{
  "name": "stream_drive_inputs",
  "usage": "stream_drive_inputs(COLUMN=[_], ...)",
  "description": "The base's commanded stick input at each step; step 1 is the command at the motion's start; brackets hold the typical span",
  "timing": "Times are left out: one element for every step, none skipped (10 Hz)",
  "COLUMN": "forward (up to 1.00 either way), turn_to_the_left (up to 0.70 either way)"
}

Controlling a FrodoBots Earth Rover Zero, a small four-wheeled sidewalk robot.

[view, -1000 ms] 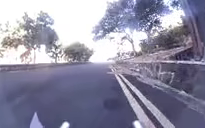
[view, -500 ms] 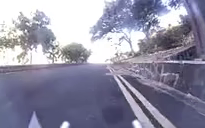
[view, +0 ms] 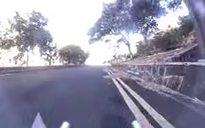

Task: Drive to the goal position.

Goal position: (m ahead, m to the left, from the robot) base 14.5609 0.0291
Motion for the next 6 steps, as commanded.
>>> stream_drive_inputs(forward=[0.50, 0.50, 0.50, 0.50, 0.50, 0.50], turn_to_the_left=[0.00, 0.00, 0.00, 0.00, 0.00, 0.00])
